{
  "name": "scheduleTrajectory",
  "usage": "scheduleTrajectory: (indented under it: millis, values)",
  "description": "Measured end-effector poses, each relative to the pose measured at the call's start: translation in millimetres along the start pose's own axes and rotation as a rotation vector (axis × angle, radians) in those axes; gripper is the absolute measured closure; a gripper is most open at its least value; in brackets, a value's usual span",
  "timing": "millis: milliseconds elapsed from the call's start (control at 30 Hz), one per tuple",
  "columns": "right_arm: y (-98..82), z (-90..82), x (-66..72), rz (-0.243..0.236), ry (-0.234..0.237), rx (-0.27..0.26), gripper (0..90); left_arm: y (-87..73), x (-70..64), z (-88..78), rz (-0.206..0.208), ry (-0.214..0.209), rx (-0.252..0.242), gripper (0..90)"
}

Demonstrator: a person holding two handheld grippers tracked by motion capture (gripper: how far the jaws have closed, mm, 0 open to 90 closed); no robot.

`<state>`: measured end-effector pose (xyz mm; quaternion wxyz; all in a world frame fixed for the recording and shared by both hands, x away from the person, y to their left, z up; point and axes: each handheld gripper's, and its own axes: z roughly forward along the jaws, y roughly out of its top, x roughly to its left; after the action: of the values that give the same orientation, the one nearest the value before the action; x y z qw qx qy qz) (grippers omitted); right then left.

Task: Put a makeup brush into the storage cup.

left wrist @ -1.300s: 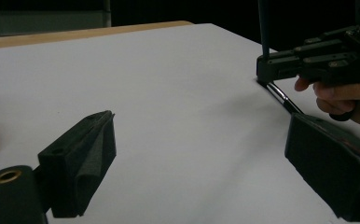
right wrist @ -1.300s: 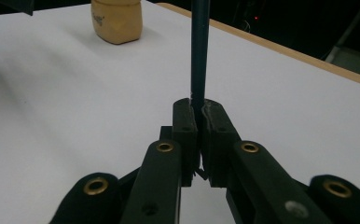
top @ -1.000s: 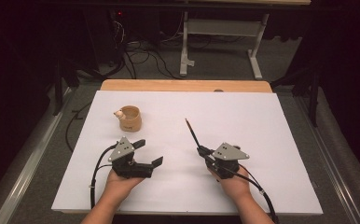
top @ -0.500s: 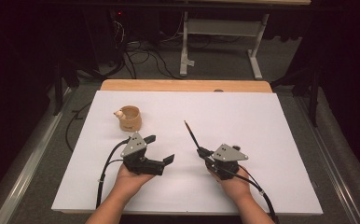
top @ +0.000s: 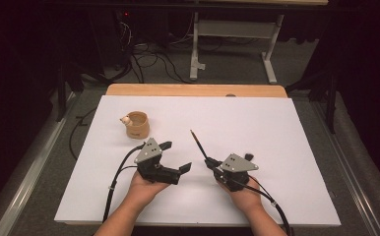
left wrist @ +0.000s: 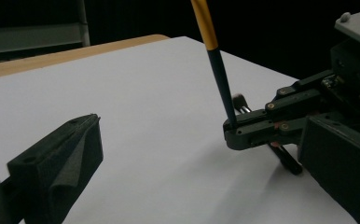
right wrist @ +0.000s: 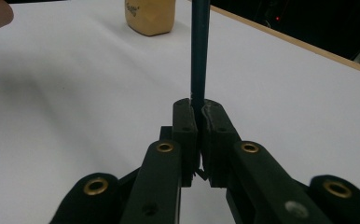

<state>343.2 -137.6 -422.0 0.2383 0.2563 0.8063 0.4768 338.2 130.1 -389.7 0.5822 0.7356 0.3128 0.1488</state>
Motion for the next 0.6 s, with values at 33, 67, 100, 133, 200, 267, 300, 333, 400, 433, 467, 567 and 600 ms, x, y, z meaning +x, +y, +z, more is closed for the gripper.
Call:
scheduleTrajectory:
  millis: [33, 67, 100, 133, 200, 267, 300, 333, 400, 433, 467, 567, 600]
  values:
    - [-0.2, 0.4, 1.0, 0.004, 0.004, -0.001, 87.2, -0.3, -0.6, -1.0, 0.001, -0.001, 0.000, 0.6]
    - [0.0, 0.6, 1.6, 0.001, 0.006, 0.002, 87.2, -0.6, -1.2, -1.9, 0.004, -0.002, 0.000, 0.6]
    - [0.1, 1.0, 2.3, -0.003, 0.006, 0.002, 87.2, -0.9, -1.5, -2.7, 0.006, -0.002, 0.001, 0.6]
    - [0.2, 1.2, 2.9, -0.008, 0.008, 0.002, 87.2, -1.3, -1.5, -3.5, 0.005, -0.003, -0.002, 0.6]
    - [0.3, 1.4, 4.7, -0.009, 0.015, 0.002, 87.2, -2.1, -0.9, -4.7, -0.001, -0.004, -0.004, 0.6]
    - [0.4, 1.9, 6.8, -0.008, 0.021, 0.002, 87.2, -2.9, -0.3, -5.1, -0.010, -0.008, -0.008, 0.6]
    - [0.4, 2.0, 7.6, -0.013, 0.023, 0.005, 87.2, -3.2, -0.3, -4.9, -0.009, -0.008, -0.006, 0.6]
    - [0.4, 2.6, 8.7, -0.009, 0.027, 0.005, 87.2, -3.4, -0.4, -4.7, -0.009, -0.009, -0.005, 0.6]
    - [0.3, 3.8, 10.3, -0.011, 0.035, 0.003, 87.2, -3.4, -0.4, -4.8, -0.013, -0.012, -0.006, 0.7]
    - [0.3, 4.5, 11.0, -0.015, 0.037, 0.001, 87.2, -3.3, -0.3, -5.0, -0.016, -0.013, -0.008, 0.7]
    - [0.6, 4.3, 11.8, -0.019, 0.039, 0.011, 87.2, -3.1, -0.2, -5.5, -0.017, -0.012, -0.011, 0.7]
    - [0.8, 5.6, 14.6, -0.017, 0.047, 0.004, 87.2, -2.7, 0.4, -6.7, -0.024, -0.015, -0.020, 1.2]
    - [1.1, 5.5, 15.5, -0.018, 0.050, 0.009, 87.2, -2.6, 0.6, -6.9, -0.028, -0.017, -0.021, 1.2]
